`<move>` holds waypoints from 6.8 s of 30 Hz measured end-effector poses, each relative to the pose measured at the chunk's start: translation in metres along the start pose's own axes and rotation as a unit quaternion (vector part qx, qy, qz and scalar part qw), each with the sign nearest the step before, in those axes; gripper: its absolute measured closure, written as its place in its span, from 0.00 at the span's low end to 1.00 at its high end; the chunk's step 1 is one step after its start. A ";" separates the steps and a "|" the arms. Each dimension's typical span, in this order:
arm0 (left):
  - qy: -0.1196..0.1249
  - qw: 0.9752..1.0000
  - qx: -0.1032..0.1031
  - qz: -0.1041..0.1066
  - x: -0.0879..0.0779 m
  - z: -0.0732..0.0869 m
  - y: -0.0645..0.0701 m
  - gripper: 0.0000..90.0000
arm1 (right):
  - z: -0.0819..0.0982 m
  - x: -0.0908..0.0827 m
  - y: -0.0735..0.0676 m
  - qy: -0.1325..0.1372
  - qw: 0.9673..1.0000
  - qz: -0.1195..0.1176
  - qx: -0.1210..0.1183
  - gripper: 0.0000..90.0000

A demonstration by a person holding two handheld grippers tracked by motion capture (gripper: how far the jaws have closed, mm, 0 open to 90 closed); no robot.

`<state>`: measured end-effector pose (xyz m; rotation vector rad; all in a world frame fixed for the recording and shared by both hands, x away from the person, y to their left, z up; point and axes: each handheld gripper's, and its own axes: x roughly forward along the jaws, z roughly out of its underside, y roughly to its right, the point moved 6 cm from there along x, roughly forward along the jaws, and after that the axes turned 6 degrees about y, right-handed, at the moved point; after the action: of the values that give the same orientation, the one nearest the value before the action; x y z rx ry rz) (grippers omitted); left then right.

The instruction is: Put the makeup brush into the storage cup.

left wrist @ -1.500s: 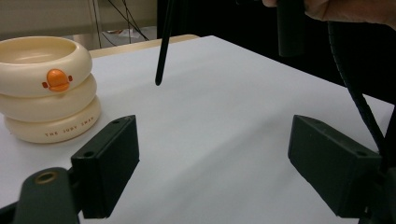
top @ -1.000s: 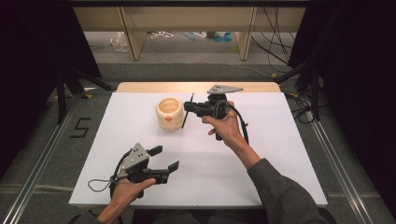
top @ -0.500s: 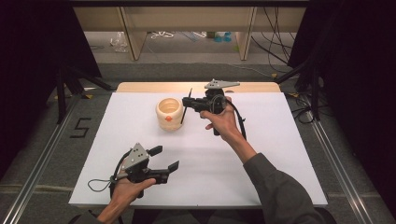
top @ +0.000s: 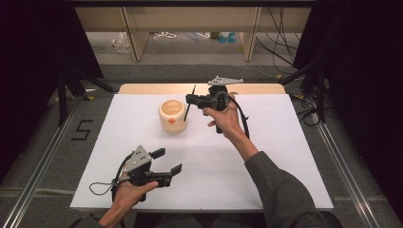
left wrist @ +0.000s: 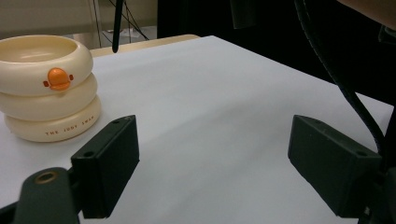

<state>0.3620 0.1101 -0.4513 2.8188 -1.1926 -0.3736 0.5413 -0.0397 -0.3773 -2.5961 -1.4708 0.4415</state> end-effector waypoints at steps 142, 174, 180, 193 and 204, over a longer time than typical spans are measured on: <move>0.000 1.000 -0.013 0.000 -0.001 0.001 0.000 0.18 | 0.023 0.075 0.045 -0.064 0.993 0.092 0.019 0.50; -0.001 1.000 -0.006 0.001 -0.001 0.001 -0.001 0.18 | 0.016 0.033 0.047 -0.066 0.993 0.102 0.002 0.32; -0.001 1.000 -0.006 0.000 -0.001 0.001 -0.001 0.18 | 0.015 0.022 0.041 -0.066 0.993 0.097 -0.008 0.31; 0.001 1.000 -0.004 0.000 -0.001 0.000 -0.002 0.18 | 0.012 -0.005 0.019 -0.044 0.995 0.085 -0.037 0.24; 0.007 1.000 -0.003 -0.004 -0.001 -0.001 -0.002 0.18 | 0.012 -0.041 0.002 -0.031 0.995 0.081 -0.050 0.24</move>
<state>0.3632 0.1119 -0.4507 2.8169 -1.1770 -0.3565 0.5189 -0.0762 -0.3815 -2.8174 -1.3381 0.4836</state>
